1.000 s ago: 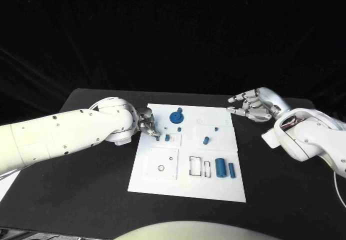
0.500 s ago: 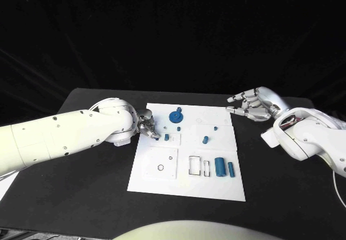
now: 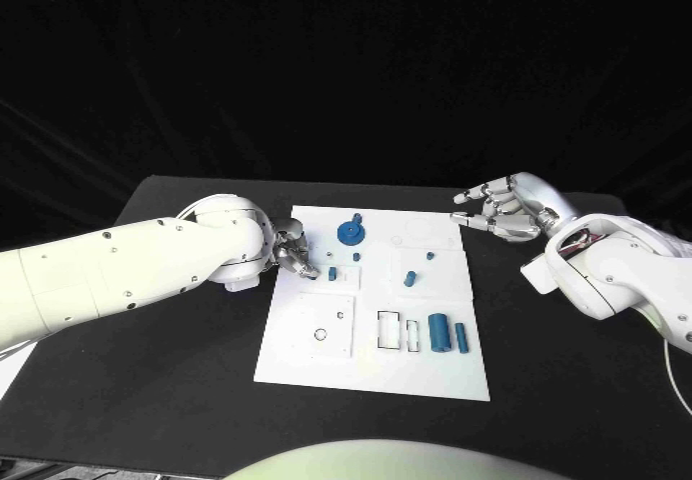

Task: Assemble the parts on the task board

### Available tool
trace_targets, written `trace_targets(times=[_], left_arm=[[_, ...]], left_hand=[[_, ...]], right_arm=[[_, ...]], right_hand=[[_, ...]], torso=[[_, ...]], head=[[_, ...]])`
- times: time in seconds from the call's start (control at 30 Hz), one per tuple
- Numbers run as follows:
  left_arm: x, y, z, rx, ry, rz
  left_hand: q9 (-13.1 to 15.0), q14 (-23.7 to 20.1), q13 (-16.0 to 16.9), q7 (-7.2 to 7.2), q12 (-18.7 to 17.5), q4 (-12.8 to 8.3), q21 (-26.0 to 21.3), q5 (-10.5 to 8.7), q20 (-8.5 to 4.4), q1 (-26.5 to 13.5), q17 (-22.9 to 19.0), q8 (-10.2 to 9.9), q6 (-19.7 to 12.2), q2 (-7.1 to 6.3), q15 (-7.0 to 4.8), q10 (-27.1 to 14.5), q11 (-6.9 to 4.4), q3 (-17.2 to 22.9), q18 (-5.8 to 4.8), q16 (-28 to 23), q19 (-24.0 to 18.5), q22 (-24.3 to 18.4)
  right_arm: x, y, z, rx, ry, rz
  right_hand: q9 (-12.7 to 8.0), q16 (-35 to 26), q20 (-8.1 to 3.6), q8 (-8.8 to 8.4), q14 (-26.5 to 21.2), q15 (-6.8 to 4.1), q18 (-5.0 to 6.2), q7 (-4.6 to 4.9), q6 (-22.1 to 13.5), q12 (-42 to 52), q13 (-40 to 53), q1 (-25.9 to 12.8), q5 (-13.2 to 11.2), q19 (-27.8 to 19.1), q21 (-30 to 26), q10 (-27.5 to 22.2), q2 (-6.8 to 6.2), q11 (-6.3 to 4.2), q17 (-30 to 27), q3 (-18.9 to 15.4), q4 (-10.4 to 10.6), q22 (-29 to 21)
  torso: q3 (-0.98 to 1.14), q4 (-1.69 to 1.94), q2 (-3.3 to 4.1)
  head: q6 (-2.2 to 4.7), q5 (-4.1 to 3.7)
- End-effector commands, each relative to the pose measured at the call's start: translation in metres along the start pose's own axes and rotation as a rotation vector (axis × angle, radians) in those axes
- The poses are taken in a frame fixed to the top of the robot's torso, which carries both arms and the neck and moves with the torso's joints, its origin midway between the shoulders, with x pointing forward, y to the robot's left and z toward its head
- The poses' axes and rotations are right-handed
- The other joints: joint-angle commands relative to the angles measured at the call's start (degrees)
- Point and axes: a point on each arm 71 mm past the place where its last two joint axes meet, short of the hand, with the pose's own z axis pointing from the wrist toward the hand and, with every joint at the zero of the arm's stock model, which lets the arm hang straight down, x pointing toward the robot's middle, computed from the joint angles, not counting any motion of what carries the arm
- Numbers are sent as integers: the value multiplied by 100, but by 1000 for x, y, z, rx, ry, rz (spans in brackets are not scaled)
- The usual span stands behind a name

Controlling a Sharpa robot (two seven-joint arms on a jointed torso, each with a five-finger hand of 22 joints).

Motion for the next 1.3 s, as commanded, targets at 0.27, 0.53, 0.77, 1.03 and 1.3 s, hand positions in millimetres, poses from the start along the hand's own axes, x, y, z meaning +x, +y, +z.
trace_targets(times=[0.27,0.53,0.77,1.03,1.3], left_arm=[[6,0,2,-5,48,14],[7,-3,5,-14,74,5],[8,-4,9,-36,105,4],[9,-6,12,-46,126,15],[10,-7,13,-47,140,24]], left_hand=[[-9,604,5,-60,4,-453,2,21,16,43,1507,19,26,13,-31,58,-2,492,9,17,27,329],[-3,604,9,-60,13,-415,-6,15,19,-24,1507,35,51,12,-29,71,1,509,10,17,23,326],[-8,604,-9,-70,7,-144,-23,11,19,-410,1507,47,121,82,-32,75,-2,429,13,17,19,322],[-15,604,-31,-78,-11,-114,-36,10,14,-505,1507,42,134,52,-38,62,-8,393,17,17,14,314],[-31,604,-10,-98,9,-86,-31,16,4,-687,1507,31,176,-75,-51,76,-25,313,14,17,22,330]], right_arm=[[2,1,0,-4,15,-1],[2,1,0,-5,15,-1],[2,1,0,-4,15,-1],[2,1,0,-3,17,-1],[2,1,0,-3,17,-1]], right_hand=[[7,-22,-18,-5,287,-27,72,-3,30,21,10,-10,21,-39,-33,5,49,4,147,-24,-10,-6],[7,-25,-18,-6,287,-27,72,-3,31,23,10,-12,21,-39,-35,6,53,3,144,-27,-10,-7],[8,-29,-18,-6,286,-28,72,-3,32,26,10,-15,22,-39,-36,7,57,3,141,-30,-9,-9],[8,-29,-18,-6,286,-28,72,-3,32,26,10,-15,22,-39,-36,7,57,3,141,-30,-9,-9],[8,-29,-18,-6,286,-28,72,-3,32,26,10,-15,22,-39,-36,7,57,3,141,-30,-9,-9]], torso=[[0,-1,-1],[1,2,-2],[3,-4,1],[1,-9,-1],[1,0,-2]], head=[[4,-11],[-9,-24],[-6,-16],[-8,-24],[-15,-36]])
